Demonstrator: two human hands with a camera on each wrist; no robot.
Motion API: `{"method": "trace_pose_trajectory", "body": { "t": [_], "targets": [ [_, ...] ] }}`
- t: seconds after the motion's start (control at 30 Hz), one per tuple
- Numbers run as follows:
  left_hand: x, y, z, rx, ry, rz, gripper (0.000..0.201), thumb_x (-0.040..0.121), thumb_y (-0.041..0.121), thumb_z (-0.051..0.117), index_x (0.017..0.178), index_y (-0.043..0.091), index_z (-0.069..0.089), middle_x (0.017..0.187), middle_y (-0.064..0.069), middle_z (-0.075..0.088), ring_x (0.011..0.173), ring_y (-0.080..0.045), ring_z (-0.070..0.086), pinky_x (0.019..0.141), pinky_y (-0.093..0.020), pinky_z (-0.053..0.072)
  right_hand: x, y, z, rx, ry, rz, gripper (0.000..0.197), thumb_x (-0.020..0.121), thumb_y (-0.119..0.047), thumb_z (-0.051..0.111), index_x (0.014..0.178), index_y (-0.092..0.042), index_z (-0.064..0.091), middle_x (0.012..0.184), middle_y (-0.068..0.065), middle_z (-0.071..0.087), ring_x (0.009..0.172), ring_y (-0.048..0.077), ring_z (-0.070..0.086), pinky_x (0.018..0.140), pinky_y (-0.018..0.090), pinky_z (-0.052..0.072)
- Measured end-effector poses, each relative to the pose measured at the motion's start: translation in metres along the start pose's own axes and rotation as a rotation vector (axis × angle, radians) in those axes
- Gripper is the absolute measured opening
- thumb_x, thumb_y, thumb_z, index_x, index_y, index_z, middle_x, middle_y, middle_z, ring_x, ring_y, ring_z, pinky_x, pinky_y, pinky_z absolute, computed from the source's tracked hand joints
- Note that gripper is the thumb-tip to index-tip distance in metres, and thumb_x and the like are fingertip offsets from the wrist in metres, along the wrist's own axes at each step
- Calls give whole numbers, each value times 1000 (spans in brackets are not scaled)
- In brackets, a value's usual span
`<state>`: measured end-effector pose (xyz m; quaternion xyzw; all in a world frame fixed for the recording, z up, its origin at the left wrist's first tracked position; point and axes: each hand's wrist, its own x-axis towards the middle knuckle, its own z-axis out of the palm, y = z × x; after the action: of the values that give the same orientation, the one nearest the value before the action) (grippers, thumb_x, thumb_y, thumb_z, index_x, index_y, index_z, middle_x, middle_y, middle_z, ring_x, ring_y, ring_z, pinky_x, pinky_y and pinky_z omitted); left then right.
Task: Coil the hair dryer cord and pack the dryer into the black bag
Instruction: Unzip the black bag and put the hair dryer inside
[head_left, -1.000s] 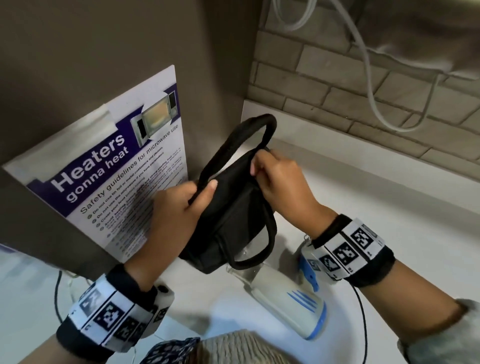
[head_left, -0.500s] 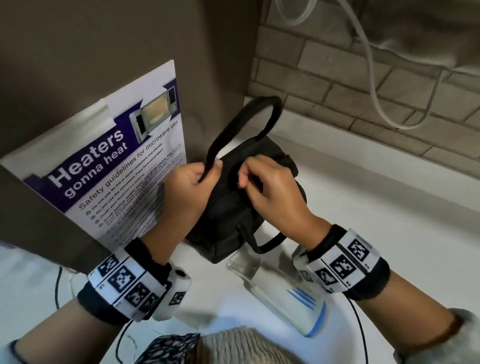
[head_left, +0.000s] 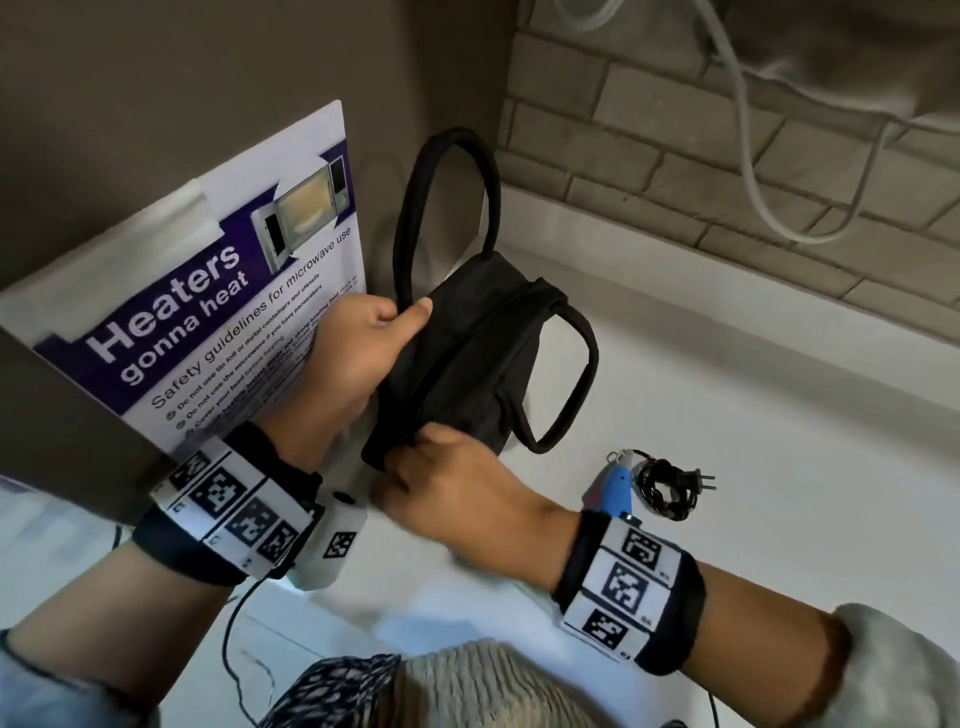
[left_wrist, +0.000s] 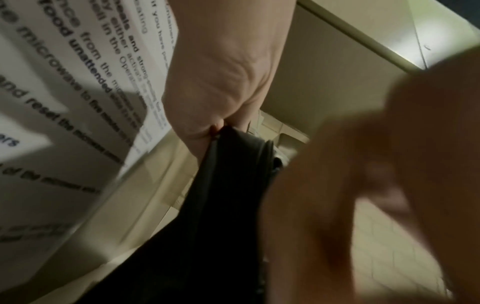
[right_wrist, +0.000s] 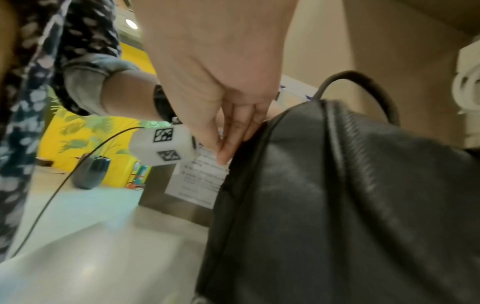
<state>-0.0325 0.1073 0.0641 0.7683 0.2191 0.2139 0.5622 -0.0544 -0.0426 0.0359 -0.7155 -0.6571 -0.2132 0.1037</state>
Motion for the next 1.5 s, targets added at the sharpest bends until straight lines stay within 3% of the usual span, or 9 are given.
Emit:
{"method": "trace_pose_trajectory", "body": {
  "t": [0.13,0.33,0.5,0.67,0.87,1.03,1.13,1.23,1.5],
  "targets": [
    [1,-3,-3,53,-33,-21,65,84,36,66,60,-18,38,53,-11,30,53,-22,27,52,-32,21,0,-15,5,31,-141,47,29,79,6,40,66,-13,58,54,3,49,46,25,45,53,29,22],
    [-3,-15,-2,174,-10,81,70,75,62,54,76,-8,59,73,-31,66,60,-15,53,55,-47,49,1,-3,-22,394,-260,285,25,79,-4,36,87,-5,60,68,12,53,52,29,44,45,34,42],
    [-15,-7,0,135,15,163,38,84,38,62,112,12,65,101,-10,72,94,-18,68,87,-41,55,-26,22,-62,433,-196,458,16,85,-12,47,95,-13,59,87,5,60,70,26,59,58,39,49],
    [-41,16,-1,380,78,432,38,91,23,58,125,7,56,112,-13,64,104,-25,59,89,-26,44,-90,58,-80,421,-89,756,16,84,-6,58,94,-19,60,88,-3,64,77,13,63,72,36,53],
    [-77,39,27,402,117,826,27,91,3,57,117,3,63,124,-14,60,122,-30,50,109,-38,35,-170,84,-73,193,-380,1074,18,85,-15,57,102,-18,60,92,2,60,77,25,62,67,37,51],
    [-103,21,67,420,-386,906,25,91,19,53,112,14,66,114,-2,65,119,-16,48,98,-39,39,-208,87,-43,64,-650,1094,44,84,-16,60,126,-15,49,107,11,58,92,33,59,75,39,50],
    [-111,-2,87,665,-786,891,55,83,48,51,129,18,50,125,-2,57,126,-16,35,100,-36,29,-219,85,-28,46,-681,1063,58,79,-16,65,133,-19,42,117,8,59,107,32,52,85,38,47],
    [-121,-22,98,941,-1105,756,82,76,54,65,142,20,28,137,-1,42,131,-21,31,104,-38,26,-222,85,-20,-2,-637,1041,53,80,-10,62,129,-20,43,113,4,65,104,31,51,85,38,46],
    [-131,-38,107,1060,-1143,854,96,67,14,75,143,28,19,120,-6,48,107,-28,46,90,-40,32,-212,90,-28,-11,-472,979,44,76,-8,62,117,-19,51,81,1,68,81,29,57,68,33,34]
  ]
}}
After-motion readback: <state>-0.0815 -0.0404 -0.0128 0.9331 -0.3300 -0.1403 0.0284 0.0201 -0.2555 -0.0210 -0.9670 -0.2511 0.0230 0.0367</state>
